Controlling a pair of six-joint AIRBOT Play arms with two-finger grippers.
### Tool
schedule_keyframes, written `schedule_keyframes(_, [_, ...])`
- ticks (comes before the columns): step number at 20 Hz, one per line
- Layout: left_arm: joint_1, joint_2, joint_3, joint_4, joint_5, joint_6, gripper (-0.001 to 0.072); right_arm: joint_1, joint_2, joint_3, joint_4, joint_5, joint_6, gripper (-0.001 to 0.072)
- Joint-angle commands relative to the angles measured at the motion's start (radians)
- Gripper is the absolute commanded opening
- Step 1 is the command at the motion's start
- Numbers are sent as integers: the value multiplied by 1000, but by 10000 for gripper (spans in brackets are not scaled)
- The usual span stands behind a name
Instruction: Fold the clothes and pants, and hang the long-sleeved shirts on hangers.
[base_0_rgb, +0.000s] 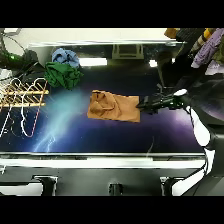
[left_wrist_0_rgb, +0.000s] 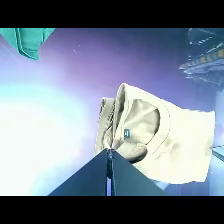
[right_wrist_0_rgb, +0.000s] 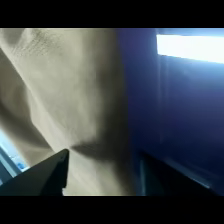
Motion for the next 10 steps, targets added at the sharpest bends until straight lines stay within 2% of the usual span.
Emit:
schedule_keyframes(1, [1, -1, 0, 0, 0, 0, 15, 51, -5, -1, -6, -52, 0, 393])
schedule_keyframes(3, [1, -1, 0, 1, 0, 0, 15, 63, -5, -1, -13, -59, 1, 292])
schedule_keyframes(5, [1, -1, 0, 1, 0, 0, 15, 61, 1, 0, 11, -56, -4, 28])
schedule_keyframes(7, [1, -1, 0, 1, 0, 0, 15, 61, 24, 7, 34, -59, -8, 30])
schedule_keyframes(10, [1, -1, 0, 0, 0, 0, 15, 47, 37, 95, 14, -7, 174, 30])
